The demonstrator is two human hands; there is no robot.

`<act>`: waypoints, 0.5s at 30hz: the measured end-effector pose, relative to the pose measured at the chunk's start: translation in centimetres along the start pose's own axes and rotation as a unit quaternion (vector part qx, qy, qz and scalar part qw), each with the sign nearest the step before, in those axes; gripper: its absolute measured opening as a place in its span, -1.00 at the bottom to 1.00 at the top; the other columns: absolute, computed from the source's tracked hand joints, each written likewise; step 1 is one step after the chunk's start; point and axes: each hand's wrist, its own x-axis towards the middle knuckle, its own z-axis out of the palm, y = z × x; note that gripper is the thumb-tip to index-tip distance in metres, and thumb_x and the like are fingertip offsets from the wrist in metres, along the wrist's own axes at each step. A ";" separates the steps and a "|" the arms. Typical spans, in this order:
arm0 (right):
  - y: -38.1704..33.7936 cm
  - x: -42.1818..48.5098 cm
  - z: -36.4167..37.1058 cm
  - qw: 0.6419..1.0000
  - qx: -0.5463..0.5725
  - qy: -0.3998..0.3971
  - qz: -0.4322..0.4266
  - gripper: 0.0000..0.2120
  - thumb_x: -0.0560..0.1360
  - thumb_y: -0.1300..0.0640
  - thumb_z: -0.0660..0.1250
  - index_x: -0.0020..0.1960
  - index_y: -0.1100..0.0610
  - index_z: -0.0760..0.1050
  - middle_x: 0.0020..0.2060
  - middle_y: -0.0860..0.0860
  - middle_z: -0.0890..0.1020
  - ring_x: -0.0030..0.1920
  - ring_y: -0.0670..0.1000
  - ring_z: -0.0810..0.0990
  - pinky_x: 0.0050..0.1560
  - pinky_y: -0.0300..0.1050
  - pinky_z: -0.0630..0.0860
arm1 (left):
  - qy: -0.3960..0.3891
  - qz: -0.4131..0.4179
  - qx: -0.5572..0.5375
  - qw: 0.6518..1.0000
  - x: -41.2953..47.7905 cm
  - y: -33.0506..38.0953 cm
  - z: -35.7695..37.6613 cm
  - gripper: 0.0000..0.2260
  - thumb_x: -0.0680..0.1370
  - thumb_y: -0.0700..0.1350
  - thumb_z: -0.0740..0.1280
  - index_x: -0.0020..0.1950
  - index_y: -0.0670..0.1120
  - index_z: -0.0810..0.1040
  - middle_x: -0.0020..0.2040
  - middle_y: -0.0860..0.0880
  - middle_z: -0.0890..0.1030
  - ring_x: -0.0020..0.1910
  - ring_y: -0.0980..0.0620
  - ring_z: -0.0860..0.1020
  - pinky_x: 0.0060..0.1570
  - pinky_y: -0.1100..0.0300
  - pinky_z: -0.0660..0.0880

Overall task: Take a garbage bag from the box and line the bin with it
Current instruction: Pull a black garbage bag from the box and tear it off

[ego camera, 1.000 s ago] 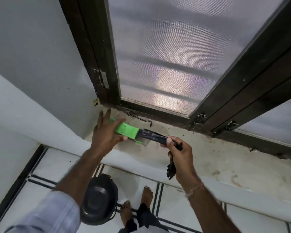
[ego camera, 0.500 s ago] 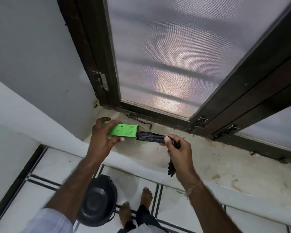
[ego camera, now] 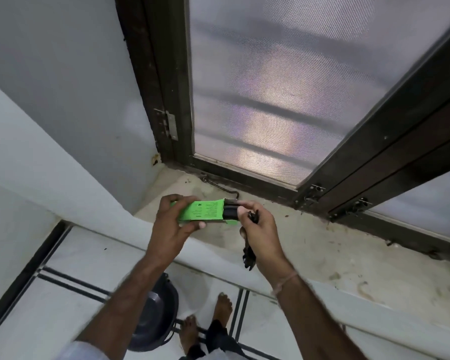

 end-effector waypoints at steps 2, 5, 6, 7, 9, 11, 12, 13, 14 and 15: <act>-0.1 0.1 0.7 0.999 0.001 0.025 -0.024 -0.96 0.62 0.11 0.40 0.02 0.07 0.62 -0.23 0.01 0.64 -0.39 -0.16 0.44 -0.31 -0.23 0.42 | 0.008 -0.013 -0.021 1.000 -0.3 0.3 0.3 -0.51 0.34 0.07 0.52 0.26 0.20 0.56 0.24 -0.01 0.39 0.23 0.30 0.42 0.16 0.43 0.43; -1.2 -0.7 0.8 0.998 -0.006 0.014 -0.056 -0.80 0.66 0.06 0.34 0.07 0.14 0.68 -0.20 -0.18 0.71 -0.31 -0.28 0.54 -0.20 -0.38 0.46 | 0.028 -0.039 -0.032 0.998 -0.5 0.3 0.2 -0.51 0.34 0.06 0.52 0.27 0.14 0.59 0.23 -0.03 0.41 0.22 0.12 0.47 0.13 0.50 0.39; -1.3 -1.0 0.4 0.998 0.004 0.004 -0.068 -0.82 0.65 0.07 0.36 0.12 0.15 0.67 -0.23 -0.23 0.68 -0.28 -0.29 0.55 -0.17 -0.39 0.49 | 0.036 -0.047 -0.033 0.998 -0.6 0.2 -0.1 -0.50 0.35 0.06 0.52 0.29 0.11 0.60 0.23 -0.04 0.42 0.22 0.09 0.48 0.12 0.51 0.38; -1.3 -1.3 -0.2 0.997 0.013 -0.010 -0.080 -0.83 0.62 0.11 0.40 0.17 0.14 0.65 -0.25 -0.24 0.65 -0.25 -0.29 0.55 -0.13 -0.37 0.52 | 0.042 -0.051 -0.034 0.997 -0.7 0.2 -0.3 -0.50 0.37 0.03 0.54 0.31 0.09 0.60 0.23 -0.05 0.43 0.22 0.08 0.48 0.10 0.55 0.36; -1.2 -1.8 -0.7 0.996 0.008 -0.045 -0.078 -0.72 0.56 0.20 0.47 0.26 0.09 0.61 -0.24 -0.15 0.61 -0.19 -0.21 0.57 -0.02 -0.31 0.57 | 0.040 -0.044 -0.031 0.998 -0.9 0.3 -0.6 -0.53 0.41 -0.09 0.58 0.30 0.07 0.60 0.23 -0.07 0.44 0.19 0.09 0.49 0.03 0.64 0.31; -1.2 -1.8 -0.3 0.995 -0.020 -0.053 -0.077 -0.68 0.53 0.23 0.50 0.26 0.07 0.63 -0.23 -0.10 0.61 -0.16 -0.16 0.59 0.02 -0.25 0.59 | 0.026 -0.027 -0.033 0.999 -1.0 0.5 -0.6 -0.53 0.42 -0.18 0.58 0.27 0.10 0.57 0.22 -0.08 0.44 0.17 0.18 0.48 -0.01 0.65 0.30; -1.2 -1.7 0.0 0.995 -0.028 -0.043 -0.081 -0.71 0.52 0.24 0.51 0.23 0.10 0.66 -0.20 -0.12 0.64 -0.14 -0.15 0.62 0.03 -0.22 0.60 | 0.020 -0.021 -0.037 0.999 -1.0 0.7 -0.5 -0.52 0.42 -0.20 0.58 0.26 0.11 0.56 0.21 -0.07 0.44 0.18 0.23 0.47 -0.01 0.65 0.31; -1.0 -1.6 0.2 0.995 -0.029 -0.033 -0.084 -0.73 0.51 0.24 0.52 0.20 0.13 0.68 -0.13 -0.11 0.70 -0.08 -0.13 0.67 0.06 -0.18 0.62 | 0.017 -0.018 -0.042 0.999 -1.1 0.9 -0.5 -0.52 0.42 -0.20 0.58 0.26 0.12 0.55 0.21 -0.06 0.44 0.19 0.24 0.46 -0.02 0.64 0.32; -0.8 -1.5 0.4 0.995 -0.025 -0.030 -0.087 -0.75 0.51 0.23 0.53 0.18 0.14 0.69 -0.03 -0.07 0.73 0.01 -0.09 0.70 0.11 -0.11 0.65 | 0.015 -0.016 -0.046 0.999 -1.2 1.0 -0.5 -0.51 0.41 -0.19 0.58 0.26 0.13 0.55 0.21 -0.05 0.43 0.20 0.24 0.46 -0.02 0.63 0.33; -0.7 -1.6 0.5 0.995 -0.027 -0.028 -0.094 -0.75 0.51 0.19 0.54 0.18 0.13 0.69 0.06 -0.01 0.73 0.10 -0.05 0.70 0.16 -0.04 0.66 | 0.015 -0.014 -0.048 0.999 -1.2 1.0 -0.5 -0.52 0.41 -0.18 0.58 0.26 0.13 0.55 0.21 -0.05 0.43 0.20 0.24 0.46 -0.02 0.63 0.33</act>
